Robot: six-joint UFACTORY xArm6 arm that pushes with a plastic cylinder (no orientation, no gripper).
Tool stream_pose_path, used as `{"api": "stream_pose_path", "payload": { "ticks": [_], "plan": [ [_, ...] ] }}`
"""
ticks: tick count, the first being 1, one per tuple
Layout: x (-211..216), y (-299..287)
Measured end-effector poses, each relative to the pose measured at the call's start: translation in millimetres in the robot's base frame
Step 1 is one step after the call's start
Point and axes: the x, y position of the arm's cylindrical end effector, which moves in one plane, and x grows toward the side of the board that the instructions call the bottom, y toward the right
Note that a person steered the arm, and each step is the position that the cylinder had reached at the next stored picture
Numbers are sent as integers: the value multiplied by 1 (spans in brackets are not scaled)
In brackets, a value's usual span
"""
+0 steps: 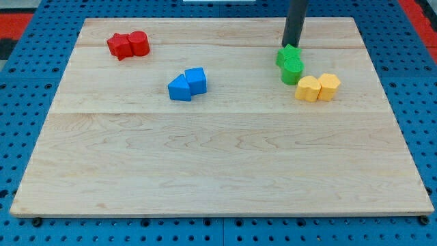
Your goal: Push the green star into the top left of the yellow hexagon
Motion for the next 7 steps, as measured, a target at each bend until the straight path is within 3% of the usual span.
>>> {"api": "stream_pose_path", "payload": {
  "ticks": [2, 4, 6, 7],
  "plan": [
    [22, -1],
    [9, -7],
    [21, -78],
    [37, -43]
  ]
}}
